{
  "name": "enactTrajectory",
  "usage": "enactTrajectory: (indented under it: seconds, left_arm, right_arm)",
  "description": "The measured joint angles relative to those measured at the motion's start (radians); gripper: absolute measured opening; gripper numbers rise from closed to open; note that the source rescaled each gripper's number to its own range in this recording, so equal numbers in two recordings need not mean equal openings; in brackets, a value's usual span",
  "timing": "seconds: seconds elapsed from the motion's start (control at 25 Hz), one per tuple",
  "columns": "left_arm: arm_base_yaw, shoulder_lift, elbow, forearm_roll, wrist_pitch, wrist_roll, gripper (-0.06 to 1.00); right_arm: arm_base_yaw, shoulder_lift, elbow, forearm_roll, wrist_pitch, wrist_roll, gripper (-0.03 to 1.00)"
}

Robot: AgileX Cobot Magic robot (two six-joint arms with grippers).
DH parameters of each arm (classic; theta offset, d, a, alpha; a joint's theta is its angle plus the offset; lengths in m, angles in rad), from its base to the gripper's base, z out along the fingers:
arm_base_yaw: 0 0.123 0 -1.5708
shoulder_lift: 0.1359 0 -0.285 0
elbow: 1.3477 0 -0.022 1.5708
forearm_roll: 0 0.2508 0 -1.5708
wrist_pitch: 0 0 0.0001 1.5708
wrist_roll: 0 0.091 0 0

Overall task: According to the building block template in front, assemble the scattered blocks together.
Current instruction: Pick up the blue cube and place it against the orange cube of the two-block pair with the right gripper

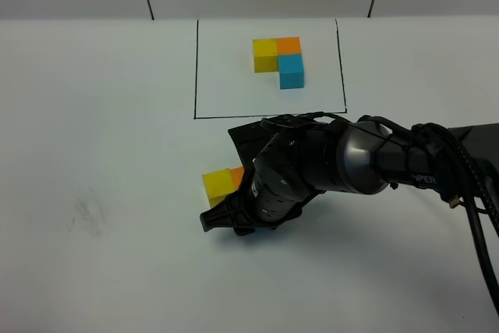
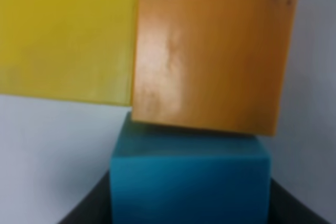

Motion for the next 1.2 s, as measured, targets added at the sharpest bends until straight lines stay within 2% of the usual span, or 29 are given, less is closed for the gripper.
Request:
enactTrajectory:
  seconds: [0.56,1.2]
  left_arm:
    - [0.000,0.000,0.000,0.000,0.000,0.000,0.00]
    - [0.000,0.000,0.000,0.000,0.000,0.000,0.00]
  right_arm:
    - [0.000,0.033,-0.013,-0.085,-0.006,0.000,0.47]
    - [0.000,0.034,-0.015,-0.094,-0.001,0.000,0.47]
